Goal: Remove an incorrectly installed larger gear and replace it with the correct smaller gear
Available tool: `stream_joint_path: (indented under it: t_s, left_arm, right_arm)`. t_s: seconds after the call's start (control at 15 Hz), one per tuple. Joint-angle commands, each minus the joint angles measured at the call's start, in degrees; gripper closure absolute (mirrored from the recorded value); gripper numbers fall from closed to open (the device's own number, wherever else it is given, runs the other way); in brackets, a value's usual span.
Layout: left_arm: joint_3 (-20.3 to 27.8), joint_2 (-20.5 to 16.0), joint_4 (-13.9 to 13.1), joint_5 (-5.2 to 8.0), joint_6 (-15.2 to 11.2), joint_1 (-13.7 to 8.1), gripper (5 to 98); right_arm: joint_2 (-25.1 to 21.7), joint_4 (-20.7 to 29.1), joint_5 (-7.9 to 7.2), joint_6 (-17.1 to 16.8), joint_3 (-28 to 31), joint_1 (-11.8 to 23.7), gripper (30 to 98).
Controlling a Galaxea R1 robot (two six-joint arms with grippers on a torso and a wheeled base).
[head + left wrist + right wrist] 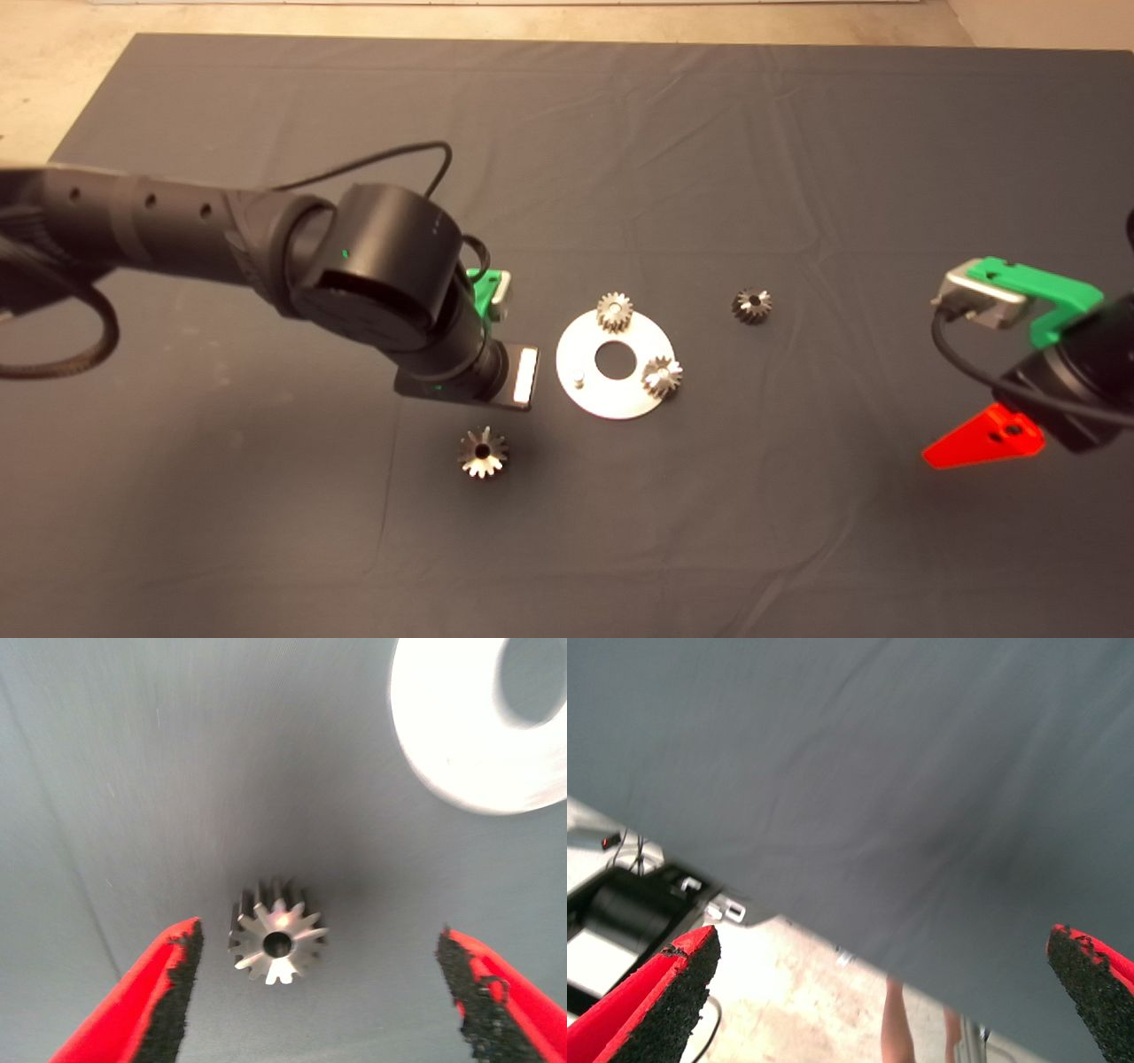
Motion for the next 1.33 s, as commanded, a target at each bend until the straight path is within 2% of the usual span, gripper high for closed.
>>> stream_joint_path:
  t_s: [0.0,0.13,0.2,0.33,0.4,0.47,0.6,0.73,0.8,0.87,0.93,1.13,1.27]
  left_arm:
    - [7.1,1.3,-3.8,7.57,-7.5,-4.3,35.3]
    - [8.0,1.0,-4.1,7.57,-8.6,-4.3,35.3]
    - [8.0,0.8,-4.7,7.57,-8.6,-4.3,35.3]
    - [8.0,1.0,-4.9,7.57,-8.6,-4.3,35.3]
    - [8.0,1.0,-4.9,7.57,-8.6,-4.4,31.8]
    - [8.0,1.0,-4.9,7.57,-8.7,-4.5,30.3]
    - [8.0,1.3,-4.9,7.57,-8.7,-4.5,28.8]
    - [8.0,1.1,-4.9,7.57,-8.7,-4.5,25.7]
    - [8.0,1.2,-4.9,7.57,-8.7,-4.5,25.7]
    - [8.0,1.4,-4.9,7.57,-8.7,-4.5,24.8]
    - [8.0,1.4,-4.9,7.57,-8.7,-4.5,20.5]
    - [8.0,1.3,-5.0,7.57,-8.7,-4.5,19.9]
    - [8.0,1.2,-5.0,7.57,-8.7,-4.5,15.4]
  right_arm:
    - [4.2,-9.6,-0.57,-10.4,-9.5,0.0,30.8]
    - [4.3,-16.4,0.63,-11.1,-10.1,-3.6,30.8]
    - [4.4,-21.0,2.0,-11.1,-10.0,-5.5,30.8]
    - [4.3,-27.0,6.59,-10.8,-10.1,-7.7,30.8]
    - [4.3,-27.8,9.11,-10.8,-10.2,-8.7,30.8]
    - [4.3,-28.0,10.81,-10.8,-10.4,-10.0,30.8]
    - [4.2,-30.9,12.7,-10.4,-11.0,-12.2,30.8]
    - [4.3,-35.2,14.97,-8.1,-11.7,-14.8,30.8]
    - [4.6,-36.4,16.5,-7.3,-12.2,-15.6,30.8]
    - [4.9,-37.3,18.83,-7.1,-13.5,-16.7,30.8]
    - [5.2,-37.7,20.15,-7.1,-14.8,-17.5,30.8]
    - [6.9,-42.0,20.82,-7.2,-17.0,-19.4,30.8]
    - [8.5,-42.9,20.95,-7.5,-19.3,-20.1,30.8]
